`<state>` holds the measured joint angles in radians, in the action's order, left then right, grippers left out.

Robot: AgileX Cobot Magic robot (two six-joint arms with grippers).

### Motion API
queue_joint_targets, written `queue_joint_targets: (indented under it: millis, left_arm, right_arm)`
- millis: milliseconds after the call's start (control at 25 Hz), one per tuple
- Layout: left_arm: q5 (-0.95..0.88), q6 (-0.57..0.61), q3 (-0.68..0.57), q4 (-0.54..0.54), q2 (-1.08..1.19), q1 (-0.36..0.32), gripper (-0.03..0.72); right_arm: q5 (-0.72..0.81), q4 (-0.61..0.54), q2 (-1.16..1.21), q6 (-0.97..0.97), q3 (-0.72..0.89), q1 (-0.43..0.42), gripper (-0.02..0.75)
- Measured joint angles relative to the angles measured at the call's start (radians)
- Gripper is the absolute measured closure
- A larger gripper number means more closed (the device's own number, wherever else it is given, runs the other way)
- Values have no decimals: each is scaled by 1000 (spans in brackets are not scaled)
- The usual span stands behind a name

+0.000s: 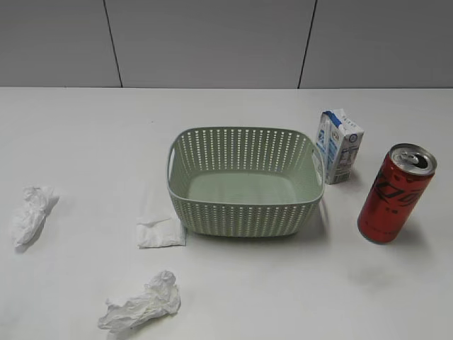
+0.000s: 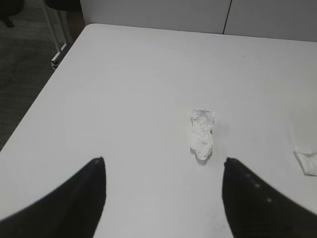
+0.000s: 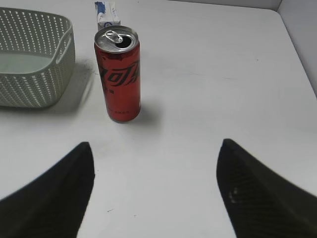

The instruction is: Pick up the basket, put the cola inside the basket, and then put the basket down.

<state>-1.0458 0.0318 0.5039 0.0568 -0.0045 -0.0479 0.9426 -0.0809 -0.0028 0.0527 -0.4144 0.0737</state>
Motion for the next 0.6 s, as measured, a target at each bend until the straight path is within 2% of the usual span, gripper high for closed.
queue_joint_targets:
  millis: [600]
  left_arm:
    - [0, 0, 0, 0, 0, 0, 134]
  right_arm:
    - [0, 0, 0, 0, 0, 0, 156]
